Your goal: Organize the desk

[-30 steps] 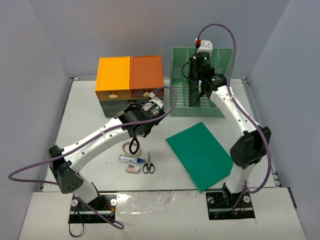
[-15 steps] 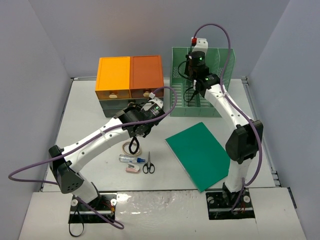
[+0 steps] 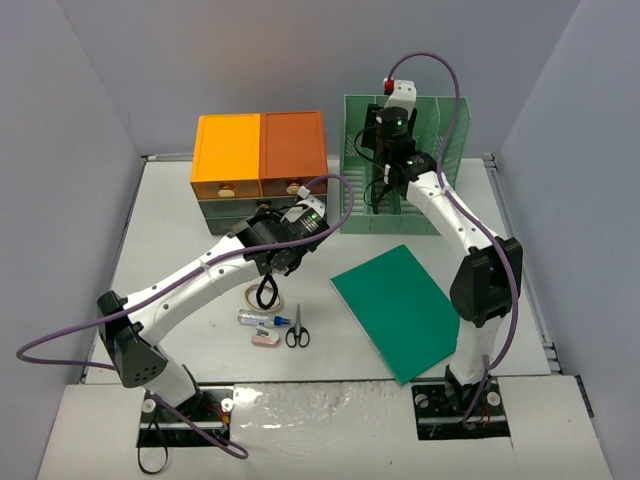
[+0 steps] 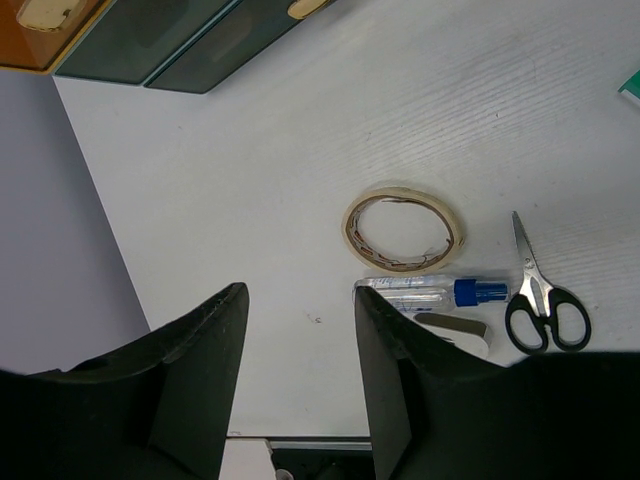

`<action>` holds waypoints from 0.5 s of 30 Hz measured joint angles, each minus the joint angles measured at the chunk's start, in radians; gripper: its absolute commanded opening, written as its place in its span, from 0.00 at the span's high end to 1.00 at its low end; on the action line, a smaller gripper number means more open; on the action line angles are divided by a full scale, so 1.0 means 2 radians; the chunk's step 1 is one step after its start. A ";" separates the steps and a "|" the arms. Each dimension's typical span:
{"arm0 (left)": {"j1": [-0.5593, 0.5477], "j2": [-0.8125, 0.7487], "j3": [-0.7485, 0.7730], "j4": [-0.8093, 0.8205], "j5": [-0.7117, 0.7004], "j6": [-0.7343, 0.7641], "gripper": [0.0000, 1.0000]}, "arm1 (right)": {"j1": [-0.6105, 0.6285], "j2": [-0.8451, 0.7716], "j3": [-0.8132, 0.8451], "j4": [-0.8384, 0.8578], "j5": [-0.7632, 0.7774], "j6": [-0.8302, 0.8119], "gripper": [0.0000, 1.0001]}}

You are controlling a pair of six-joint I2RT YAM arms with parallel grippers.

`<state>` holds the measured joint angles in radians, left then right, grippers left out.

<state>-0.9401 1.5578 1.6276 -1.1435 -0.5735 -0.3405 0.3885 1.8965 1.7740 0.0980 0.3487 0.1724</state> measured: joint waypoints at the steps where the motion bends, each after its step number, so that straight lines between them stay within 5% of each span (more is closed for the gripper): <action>1: 0.000 0.000 0.000 0.000 0.000 0.000 0.56 | 0.000 0.000 0.000 -0.001 0.003 -0.003 0.35; 15: 0.000 0.000 0.002 0.000 0.000 0.000 0.57 | 0.010 -0.001 0.001 -0.010 0.040 -0.033 0.12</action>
<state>-0.9401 1.5578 1.6321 -1.1442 -0.5726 -0.3401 0.4087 1.8950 1.7759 0.0783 0.4290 0.1056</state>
